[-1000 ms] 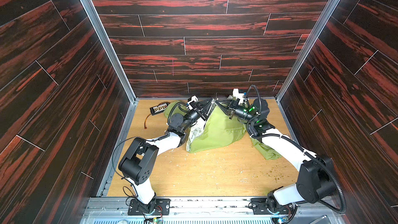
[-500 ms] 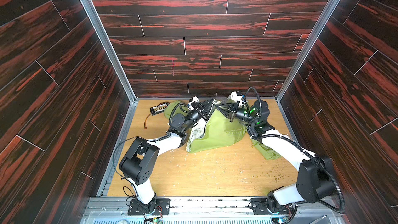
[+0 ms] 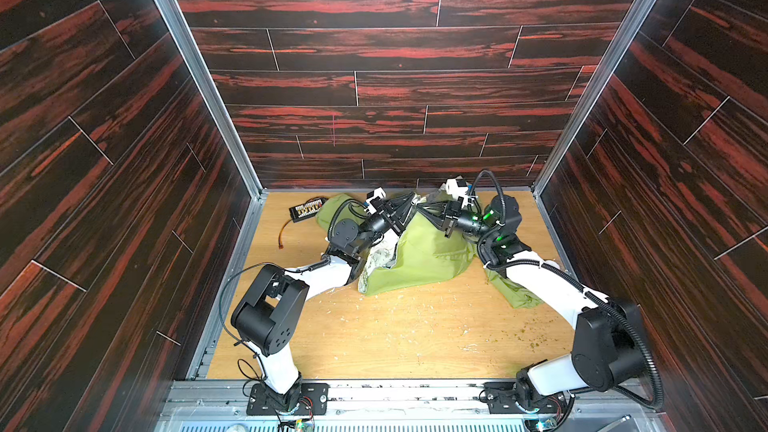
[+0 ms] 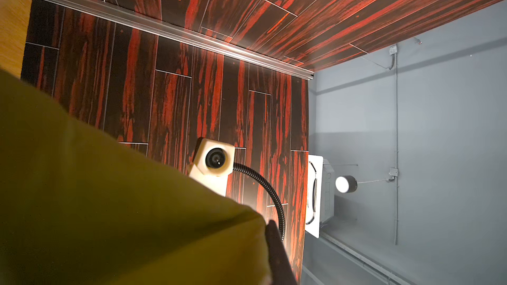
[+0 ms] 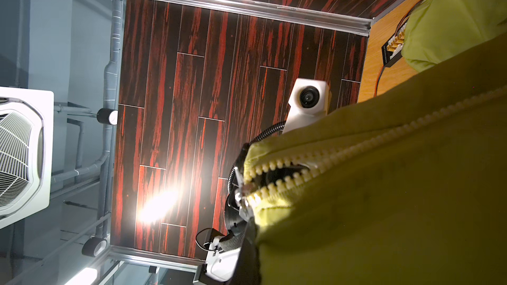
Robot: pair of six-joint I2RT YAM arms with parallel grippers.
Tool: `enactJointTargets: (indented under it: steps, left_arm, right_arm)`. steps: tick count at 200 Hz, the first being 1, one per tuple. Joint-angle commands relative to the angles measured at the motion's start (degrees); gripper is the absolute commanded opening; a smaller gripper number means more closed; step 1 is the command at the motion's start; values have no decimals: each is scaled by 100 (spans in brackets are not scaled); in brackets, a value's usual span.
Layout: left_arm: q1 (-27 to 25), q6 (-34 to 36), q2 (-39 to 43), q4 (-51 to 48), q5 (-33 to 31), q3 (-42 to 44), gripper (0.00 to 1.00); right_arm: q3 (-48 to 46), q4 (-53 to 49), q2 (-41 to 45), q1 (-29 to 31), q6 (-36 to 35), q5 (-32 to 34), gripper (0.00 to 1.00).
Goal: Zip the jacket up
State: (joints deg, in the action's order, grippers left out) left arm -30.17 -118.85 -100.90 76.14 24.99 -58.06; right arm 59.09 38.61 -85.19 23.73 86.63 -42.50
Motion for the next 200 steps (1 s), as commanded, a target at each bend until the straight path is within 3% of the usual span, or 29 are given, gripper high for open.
enactJointTargets:
  steps: [1, 89, 200]
  left_arm:
    - [3, -864, 88, 463, -33, -90, 0]
    - [-38, -798, -158, 463, 76, -185, 0]
    - [-41, -482, -160, 463, 43, 72, 0]
  right_arm:
    - [70, -330, -182, 95, -103, -477, 0]
    - [322, -710, -311, 534, -398, -584, 0]
    - [145, -1047, -288, 536, -680, -715, 0]
